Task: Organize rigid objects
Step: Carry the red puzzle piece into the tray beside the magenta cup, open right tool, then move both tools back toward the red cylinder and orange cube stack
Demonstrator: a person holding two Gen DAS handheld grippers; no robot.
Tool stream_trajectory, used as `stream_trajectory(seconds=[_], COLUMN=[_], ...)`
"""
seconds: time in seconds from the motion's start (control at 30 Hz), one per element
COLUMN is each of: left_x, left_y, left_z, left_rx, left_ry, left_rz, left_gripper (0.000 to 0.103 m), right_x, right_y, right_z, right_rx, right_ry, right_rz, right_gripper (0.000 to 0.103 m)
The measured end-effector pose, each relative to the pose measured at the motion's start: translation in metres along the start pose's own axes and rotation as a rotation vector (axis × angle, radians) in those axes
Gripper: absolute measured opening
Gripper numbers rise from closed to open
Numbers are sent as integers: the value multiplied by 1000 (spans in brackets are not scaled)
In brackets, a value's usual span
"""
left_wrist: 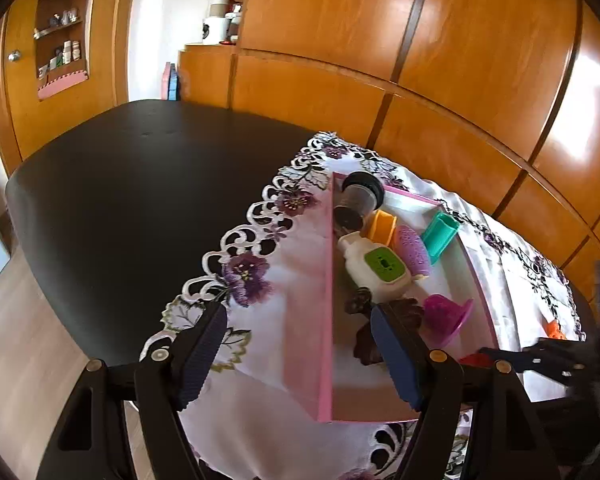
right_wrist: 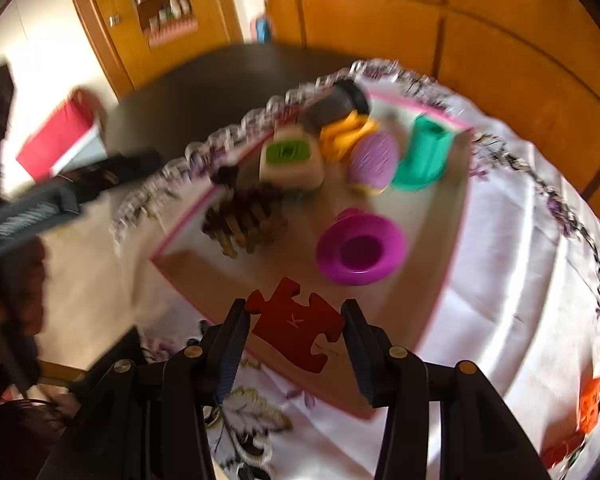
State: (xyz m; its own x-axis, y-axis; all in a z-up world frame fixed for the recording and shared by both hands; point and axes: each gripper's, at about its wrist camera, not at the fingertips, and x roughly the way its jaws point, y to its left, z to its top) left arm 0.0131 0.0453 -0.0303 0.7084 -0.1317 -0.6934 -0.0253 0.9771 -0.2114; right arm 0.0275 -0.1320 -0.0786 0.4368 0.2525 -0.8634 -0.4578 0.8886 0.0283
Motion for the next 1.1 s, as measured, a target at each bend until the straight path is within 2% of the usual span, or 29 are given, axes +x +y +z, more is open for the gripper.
stream_trajectory(seconds=[0.07, 0.13, 0.27, 0.8, 1.1], left_x=[1, 2, 3, -4, -18], left_y=[3, 6, 5, -10, -20], left_z=[-1, -3, -5, -5, -4], left_rx=[-9, -14, -7, 51, 93], left_ry=[5, 10, 15, -12, -53], left_rz=[2, 1, -1, 21, 33], left_gripper=[76, 76, 76, 78, 82], right_x=[18, 34, 41, 35, 26], right_y=[-2, -15, -28, -31, -31], right_z=[7, 14, 23, 16, 8], right_rx=[14, 80, 152, 187, 228], right_ry=[16, 20, -30, -50, -73], right_rz=[-37, -90, -146, -161, -145], right_gripper=[47, 47, 47, 48, 50])
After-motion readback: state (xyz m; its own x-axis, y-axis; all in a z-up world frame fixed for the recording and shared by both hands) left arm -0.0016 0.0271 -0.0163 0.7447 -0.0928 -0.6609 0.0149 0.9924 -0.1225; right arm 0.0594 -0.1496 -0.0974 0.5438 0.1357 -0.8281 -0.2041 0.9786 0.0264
